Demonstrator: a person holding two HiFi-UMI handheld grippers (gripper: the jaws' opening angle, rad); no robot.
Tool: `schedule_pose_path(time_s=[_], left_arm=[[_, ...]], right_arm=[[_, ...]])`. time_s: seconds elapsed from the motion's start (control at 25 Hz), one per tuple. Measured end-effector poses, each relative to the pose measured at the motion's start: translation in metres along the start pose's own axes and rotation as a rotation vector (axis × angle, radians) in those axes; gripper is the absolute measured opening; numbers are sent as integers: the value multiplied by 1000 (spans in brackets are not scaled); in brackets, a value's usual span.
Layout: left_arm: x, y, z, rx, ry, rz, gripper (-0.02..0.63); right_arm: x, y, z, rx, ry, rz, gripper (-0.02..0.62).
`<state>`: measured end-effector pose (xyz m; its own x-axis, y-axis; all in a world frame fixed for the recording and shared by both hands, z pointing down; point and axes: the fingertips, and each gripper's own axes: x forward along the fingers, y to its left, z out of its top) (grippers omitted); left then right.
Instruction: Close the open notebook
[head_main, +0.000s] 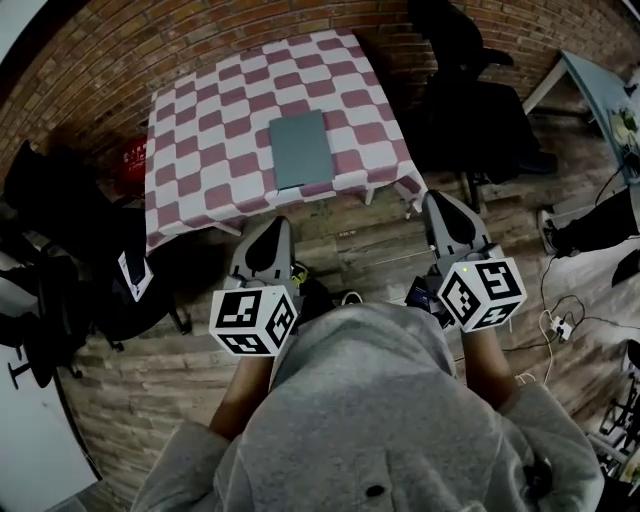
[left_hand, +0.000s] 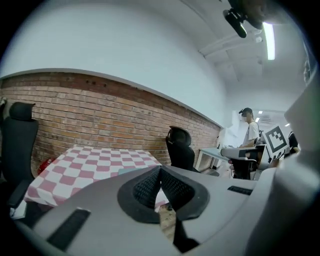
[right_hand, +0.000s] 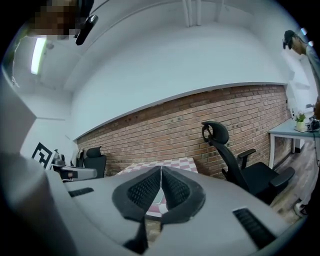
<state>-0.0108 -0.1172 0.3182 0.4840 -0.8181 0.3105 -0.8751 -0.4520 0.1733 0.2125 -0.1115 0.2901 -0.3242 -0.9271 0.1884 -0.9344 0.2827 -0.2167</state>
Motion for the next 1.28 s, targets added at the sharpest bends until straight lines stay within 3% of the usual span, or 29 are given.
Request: schedule_pose_path(time_s=[0.32, 1.28], left_arm=[[-21, -7, 19, 32, -58, 38, 11], [-11, -20, 20, 39, -46, 22, 11]], right_arm=[[-7, 5, 9, 2, -10, 31, 28], [-9, -8, 12, -8, -16, 27, 28]])
